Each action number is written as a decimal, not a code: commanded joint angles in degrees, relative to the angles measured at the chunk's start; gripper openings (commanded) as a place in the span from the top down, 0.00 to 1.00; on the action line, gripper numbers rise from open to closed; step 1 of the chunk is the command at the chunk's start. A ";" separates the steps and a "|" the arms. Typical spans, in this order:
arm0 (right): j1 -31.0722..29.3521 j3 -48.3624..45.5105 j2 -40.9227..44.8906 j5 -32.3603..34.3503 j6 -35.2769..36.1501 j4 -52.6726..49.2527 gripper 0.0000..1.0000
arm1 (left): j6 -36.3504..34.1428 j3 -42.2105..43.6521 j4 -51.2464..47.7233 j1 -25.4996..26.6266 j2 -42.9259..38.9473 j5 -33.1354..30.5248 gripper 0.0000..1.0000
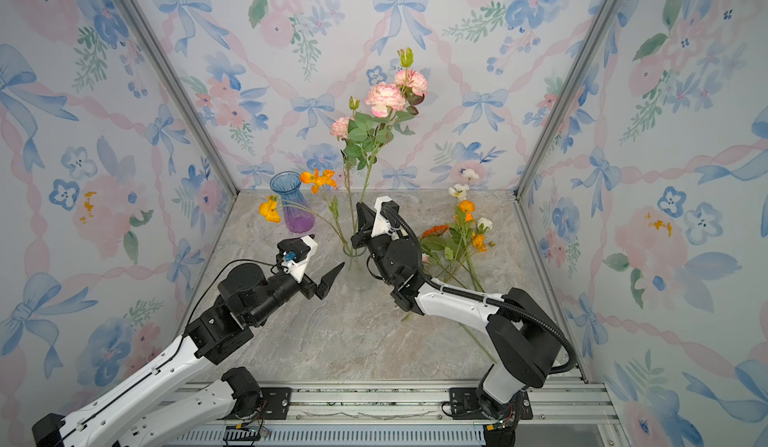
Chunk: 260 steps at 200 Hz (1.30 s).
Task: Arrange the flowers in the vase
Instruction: 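Carry the pink rose to the clear vase and lower its stem in with right gripper, then open right gripper and return it to the pile while left arm reaches over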
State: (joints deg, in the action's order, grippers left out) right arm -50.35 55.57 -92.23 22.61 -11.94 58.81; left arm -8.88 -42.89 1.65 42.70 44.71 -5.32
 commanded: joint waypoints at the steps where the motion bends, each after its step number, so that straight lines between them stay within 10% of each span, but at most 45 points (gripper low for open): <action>1: -1.19 -1.56 -1.13 2.80 -1.01 5.77 1.00 | 0.69 0.74 1.35 -0.52 0.15 0.67 0.02; 203: -3.53 -5.58 3.07 5.76 -1.11 -2.55 0.54 | 0.79 0.70 1.41 -0.80 0.37 1.70 0.02; 260: -4.23 -6.51 7.89 6.98 -0.50 -11.80 0.23 | 0.67 0.62 1.29 -0.95 0.40 1.81 0.02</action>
State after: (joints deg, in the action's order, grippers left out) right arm -53.76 49.65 -87.96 28.27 -12.91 51.90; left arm -8.73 -42.87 1.69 42.28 45.10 -4.45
